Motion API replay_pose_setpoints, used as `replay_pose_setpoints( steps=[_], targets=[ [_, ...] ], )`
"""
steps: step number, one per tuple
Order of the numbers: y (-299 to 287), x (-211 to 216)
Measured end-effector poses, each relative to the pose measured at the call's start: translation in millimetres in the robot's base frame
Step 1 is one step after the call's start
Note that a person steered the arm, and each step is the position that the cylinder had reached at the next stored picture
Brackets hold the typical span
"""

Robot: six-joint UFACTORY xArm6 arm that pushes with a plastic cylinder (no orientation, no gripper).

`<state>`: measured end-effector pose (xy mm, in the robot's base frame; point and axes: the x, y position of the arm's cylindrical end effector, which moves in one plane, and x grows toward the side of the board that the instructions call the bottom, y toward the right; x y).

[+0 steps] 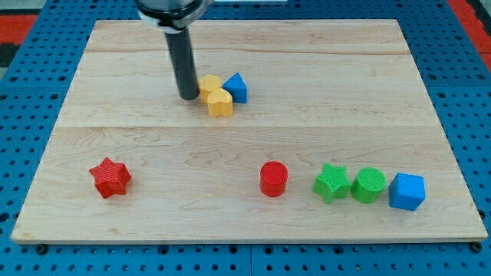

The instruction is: Adjust the yellow heart and blue triangle at the right side of the yellow hexagon

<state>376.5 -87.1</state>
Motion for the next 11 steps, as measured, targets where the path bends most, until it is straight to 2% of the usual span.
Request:
replay_pose_setpoints(
  steps=[1,3,4,5,6,7,8,9,10,11],
  targets=[
    [-24,4],
    [40,58],
    [77,47],
    [85,32],
    [140,29],
    [170,20],
    [158,3],
    [110,1],
    [146,1],
    [207,16]
  ],
)
